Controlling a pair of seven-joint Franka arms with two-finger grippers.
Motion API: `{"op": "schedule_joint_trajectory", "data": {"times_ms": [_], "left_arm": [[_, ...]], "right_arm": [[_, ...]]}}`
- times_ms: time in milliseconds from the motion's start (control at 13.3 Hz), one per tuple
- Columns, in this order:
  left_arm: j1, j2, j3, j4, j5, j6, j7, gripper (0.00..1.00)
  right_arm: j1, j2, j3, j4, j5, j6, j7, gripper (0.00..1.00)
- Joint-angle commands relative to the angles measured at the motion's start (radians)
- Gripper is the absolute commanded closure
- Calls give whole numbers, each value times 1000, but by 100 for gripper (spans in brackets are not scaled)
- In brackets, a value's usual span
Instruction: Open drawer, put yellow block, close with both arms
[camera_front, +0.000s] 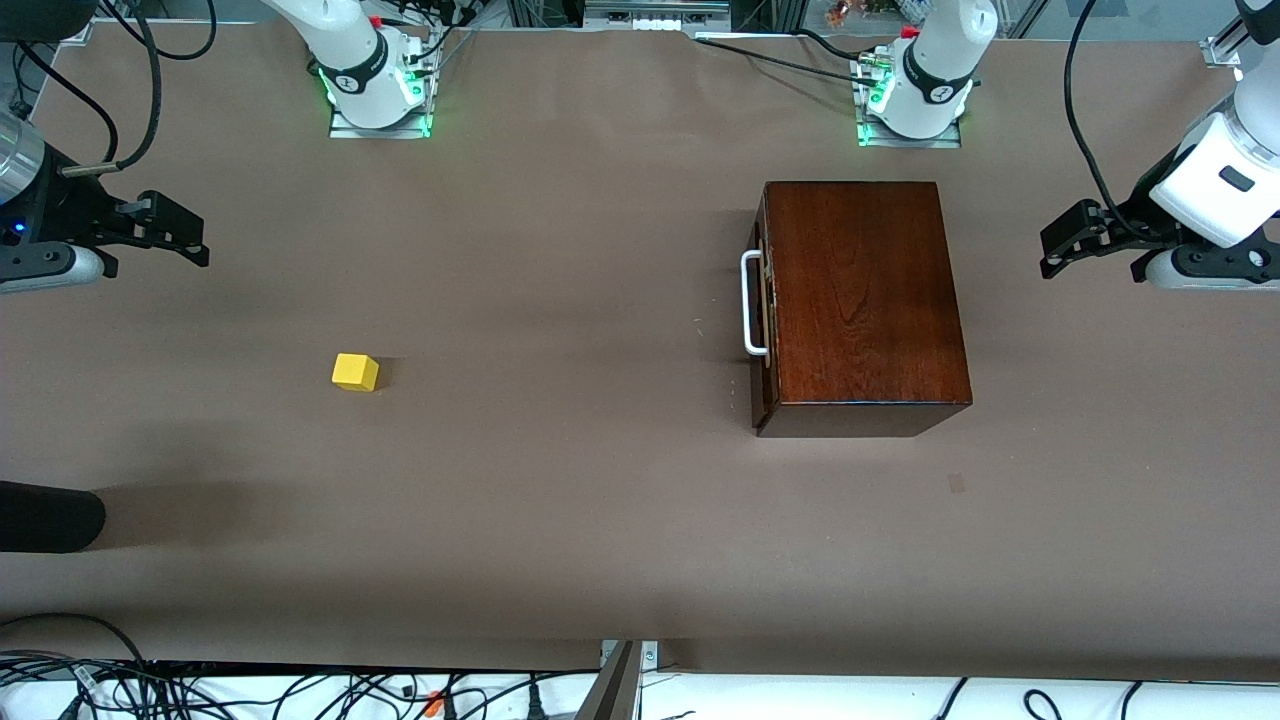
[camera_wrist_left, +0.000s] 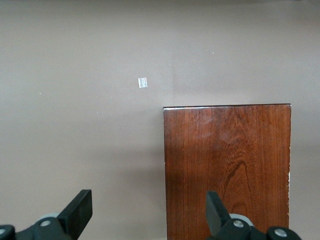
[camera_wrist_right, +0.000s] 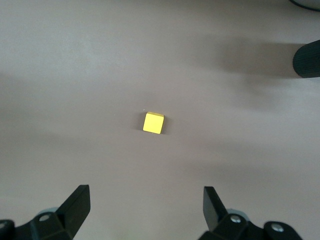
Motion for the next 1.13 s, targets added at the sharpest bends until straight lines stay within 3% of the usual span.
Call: {"op": "schedule_joint_trajectory", "data": {"times_ms": [0,601,826,1051], "left_arm": [[-5,-15,-25,-4,-30,-7,-14,0],[-38,80,-387,44,28,-1,-434,0],[-205,147,-401,48,119,-1,-629,0],[-343,287,-401,137,195,-1,-772,0]], "right_arm": [[-6,1,0,8,19,-12,-14,0],[-8,1,-3,8,19,-14,-14,0],[-8,1,-2,8,19,-12,-14,0],[-8,1,-2,8,20,-14,-14,0]]}}
